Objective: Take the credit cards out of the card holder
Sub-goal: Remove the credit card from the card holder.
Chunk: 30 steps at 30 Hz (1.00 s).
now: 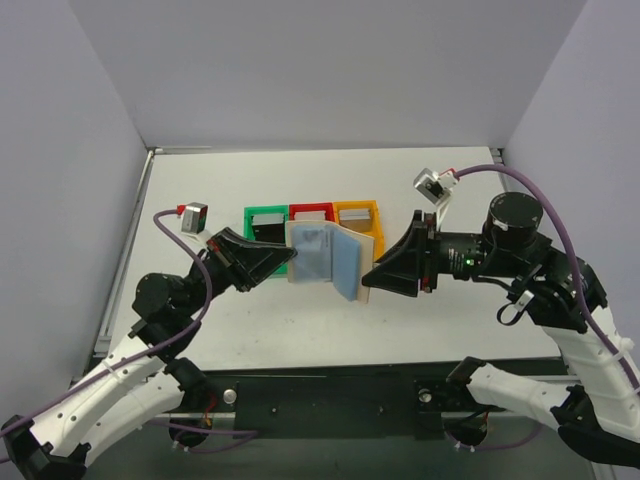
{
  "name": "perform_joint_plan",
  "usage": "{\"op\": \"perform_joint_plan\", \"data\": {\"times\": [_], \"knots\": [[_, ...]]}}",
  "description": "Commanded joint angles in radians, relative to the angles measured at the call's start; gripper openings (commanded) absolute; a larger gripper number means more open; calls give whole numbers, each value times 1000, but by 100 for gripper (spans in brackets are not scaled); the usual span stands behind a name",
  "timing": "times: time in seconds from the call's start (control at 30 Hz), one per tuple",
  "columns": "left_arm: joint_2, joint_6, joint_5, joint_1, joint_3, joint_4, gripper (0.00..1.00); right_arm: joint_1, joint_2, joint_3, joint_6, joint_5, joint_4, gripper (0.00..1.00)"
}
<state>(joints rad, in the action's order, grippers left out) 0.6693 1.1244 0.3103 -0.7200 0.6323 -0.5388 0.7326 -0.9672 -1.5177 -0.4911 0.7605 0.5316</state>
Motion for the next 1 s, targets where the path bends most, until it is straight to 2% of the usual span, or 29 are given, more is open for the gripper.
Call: {"op": "perform_joint_plan", "data": {"times": [0.0,0.27,0.33,0.37,0.47,0.63,0.87,0.97], "knots": [[-8,28,-13,2,7,-88,0,-7,5,5,5,31,-53,35],[-4,46,-8,4,24,-107,0,-7,-10,8,-4,2,-53,65],[0,43,-7,2,35,-101,0,-7,-16,11,-15,0,-62,75],[4,35,-7,2,47,-86,0,-7,-21,13,-20,2,-73,76],[26,-15,4,-1,95,2,0,-6,-34,14,-35,-12,-90,79],[73,-168,-14,-13,262,322,0,-7,-59,25,-30,-97,-84,80],[162,-418,-175,-64,495,767,0,-21,-77,65,-20,-236,-48,80],[196,-506,-287,-120,561,879,0,-50,-67,68,-15,-288,-39,80]]}}
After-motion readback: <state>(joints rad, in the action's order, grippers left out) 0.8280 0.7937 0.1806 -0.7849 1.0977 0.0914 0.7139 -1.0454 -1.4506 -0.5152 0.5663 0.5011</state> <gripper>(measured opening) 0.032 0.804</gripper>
